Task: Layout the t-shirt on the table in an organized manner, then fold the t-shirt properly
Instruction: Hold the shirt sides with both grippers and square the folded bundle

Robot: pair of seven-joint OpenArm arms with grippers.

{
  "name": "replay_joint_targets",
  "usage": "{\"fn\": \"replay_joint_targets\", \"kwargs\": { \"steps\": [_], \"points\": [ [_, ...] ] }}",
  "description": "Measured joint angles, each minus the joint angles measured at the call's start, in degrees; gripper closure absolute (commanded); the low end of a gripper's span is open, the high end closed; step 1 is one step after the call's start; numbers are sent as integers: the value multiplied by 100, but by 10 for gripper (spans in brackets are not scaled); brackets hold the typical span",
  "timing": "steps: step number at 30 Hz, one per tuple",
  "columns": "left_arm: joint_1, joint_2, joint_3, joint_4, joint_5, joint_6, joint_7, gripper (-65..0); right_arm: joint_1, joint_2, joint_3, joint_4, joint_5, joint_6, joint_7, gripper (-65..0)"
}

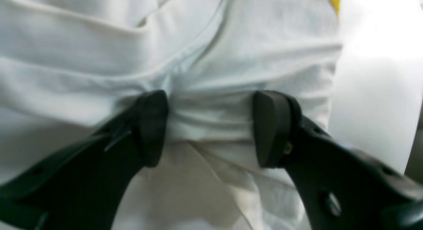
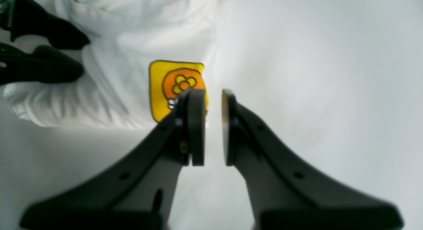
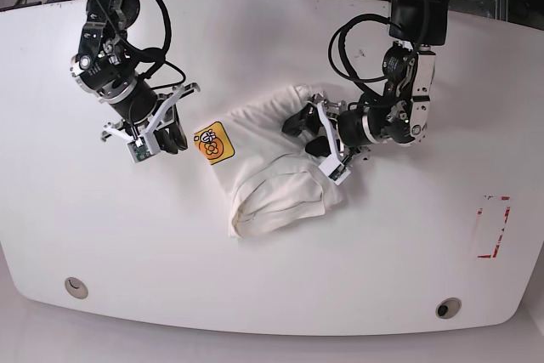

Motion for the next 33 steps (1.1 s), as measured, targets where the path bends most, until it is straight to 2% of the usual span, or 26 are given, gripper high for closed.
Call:
{"fn": "replay_joint_targets", "kwargs": {
  "steps": [4,5,10,15,17,19,21,25,29,33],
  "points": [
    [33,-284,-31,835,-236,-26,603,-385,13,-20,-20,271,9,2,0,-81],
    [33,-363,-28,1080,-385,83,715,-385,31,-31,-55,297,11,7,17,-81],
    [-199,-546,-59,1869,-896,33,859,-385,234,-37,-299,326,-13,2,-11,-81],
    [-409,-494,-330,1869,-918,-7,881,-385,667,-22,-979,164,20,-39,57,-81],
    [-490,-501,-487,1705,-822,164,874,-385,822,-35,-1224,0,20,-13,44,-81],
    [-568,-463,-551,1464,-431,627,767,-385,957,-129,-1408,-181,24,-22,63,-81],
    [-627,-431,-568,1268,-190,809,435,-385,1069,-304,-1453,-396,15,20,59,-81],
    [-723,-337,-343,778,96,804,-367,-385,1390,-490,-1464,-1010,-37,-15,15,-81],
    [-828,-181,-83,144,428,831,-667,-385,1853,-483,-1469,-1681,-37,7,15,-81],
    [-955,-66,-87,-352,487,837,-1071,-385,2347,-452,-1460,-2422,-94,-26,173,-81]
  ]
}}
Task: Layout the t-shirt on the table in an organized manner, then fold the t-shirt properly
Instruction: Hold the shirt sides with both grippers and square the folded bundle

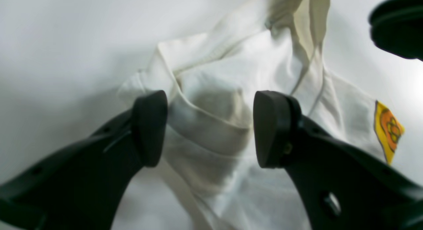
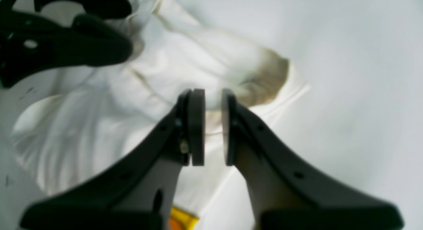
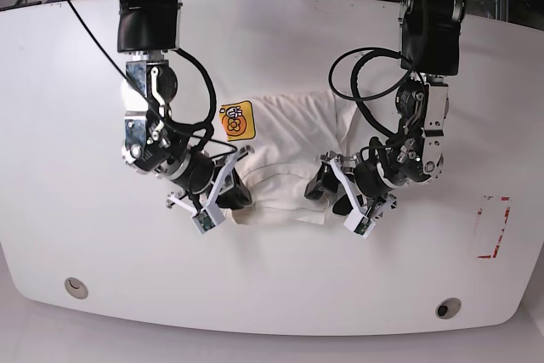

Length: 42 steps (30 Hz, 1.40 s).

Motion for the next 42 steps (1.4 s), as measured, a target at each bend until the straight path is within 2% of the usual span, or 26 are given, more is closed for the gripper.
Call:
{"fn": "replay_joint_targets", "kwargs": {
  "steps": [5,9,14,18,20,22,25,28,34,38,42],
  "points": [
    [-262,142,-52,-590,160,393,-354,-385,527,7,11,-1086,76,7,831,-84],
    [-483,179,-26,-1141,155,658,-745,-385,857,26,-17,-2072,59,24,1244,-86],
    [-872,254,-31,-2498,151,1003,-1434,-385,1104,44,-20,-3340,42,2,2085,-86],
    [-1102,251,-33,-3399,4,901,-2124,-385,1259,79,-535,-4369,7,-24,2933,-82],
    [-1231,256,-31,-3652,-2,879,-2192,-385,1270,50,-761,-4682,92,-24,3390,-82],
    [-1261,260,-31,-3670,22,942,-2157,-385,1272,24,-756,-4754,120,-15,3467,-82],
    [-1185,249,-31,-3499,31,981,-2083,-385,1270,44,-761,-4524,94,-15,3117,-81],
    [-1021,249,-50,-3005,74,1056,-1572,-385,1169,94,-754,-3923,72,-33,2566,-81],
    [-494,203,-74,-1290,170,1084,-518,-385,717,87,-472,-2181,164,59,1646,-81],
    [-157,184,-87,-81,125,1047,-44,-385,365,94,-212,-968,94,4,664,-81],
    [374,190,-94,1010,94,994,459,-385,-133,144,-87,-28,101,0,162,-81]
  ]
}}
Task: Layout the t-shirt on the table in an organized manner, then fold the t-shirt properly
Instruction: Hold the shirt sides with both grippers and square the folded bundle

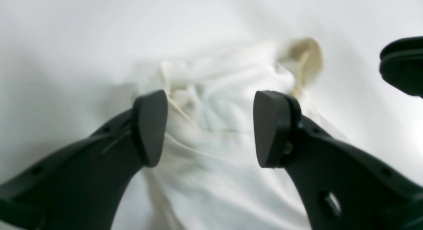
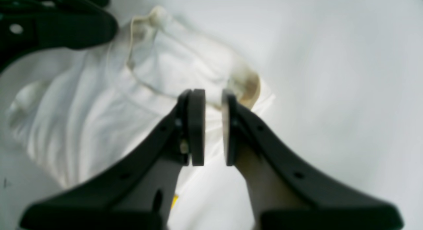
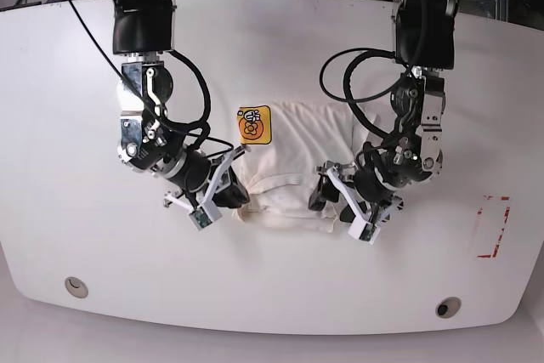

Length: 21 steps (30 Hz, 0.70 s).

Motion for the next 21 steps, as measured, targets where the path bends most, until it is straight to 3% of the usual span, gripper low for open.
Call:
{"fn": "replay_joint_targets", "kwargs": {
  "steps": [4,9,14,19,21],
  "points": [
    [610,17,15,732,48,20,337,-385,-516,-9,-7,651,-4,20,-278,-82],
    [1287,-4,-15,1167,46,28,372,-385,-977,-57,-37,938,9,28,-256,-82],
    [1626,0,-269,1163,46,31,380,-385,-1198,-52,-28,885,-2,28,-278,-82],
    [1617,0,-455,885,33,17,286,-385,-1158,-262,-9,409,-42,4,-212,-82],
    [1567,-17,-540,647,-63,-13,249,-385,-1141,-293,-44,42,-13,33,22,-82]
  ]
}}
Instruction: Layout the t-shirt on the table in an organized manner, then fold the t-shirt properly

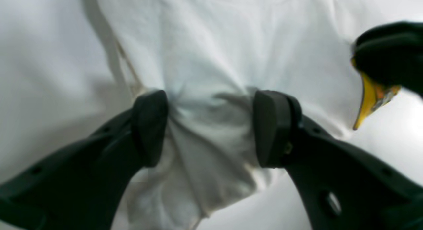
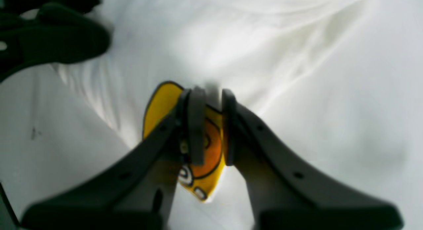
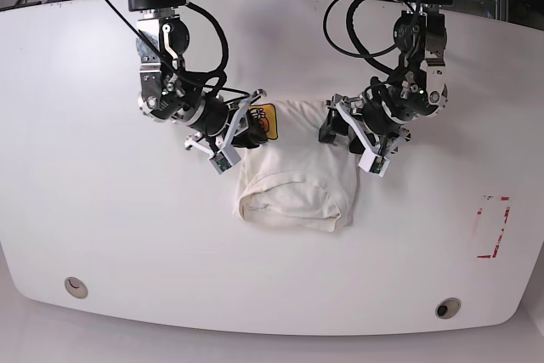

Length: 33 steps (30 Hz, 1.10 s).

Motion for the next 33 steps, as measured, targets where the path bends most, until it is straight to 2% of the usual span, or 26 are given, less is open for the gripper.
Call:
{"fn": "replay_joint_targets", "kwargs": {
  "steps": [8,13,20,25,27,31,33],
  "points": [
    [-118,-101,-76,-402,-107,-35,-109,-385,-2,114,-315,-1091,72,-24,1266,-82],
    [-46,-181,-79,-396,-140,-39,-186,-385,39,129,-407,-1325,125,-20,1556,-81],
    [125,-245,-98,-317,-175,-15,-291,-385,42,186,-404,-1335,136,0,1572,-81],
    [496,-490,-245,72,-234,-146,-236,-385,39,293,-411,-1325,162,79,1554,-81],
    [597,-529,-348,380,-98,-361,-46,-385,42,341,-409,-1263,122,63,1484,-81],
    [667,-542,-501,885,85,-542,323,-385,26,435,-409,-1021,48,-13,1285,-81],
    [664,-542,-573,1093,109,-632,511,-385,11,463,-387,-800,-13,-94,1014,-81]
  ]
}}
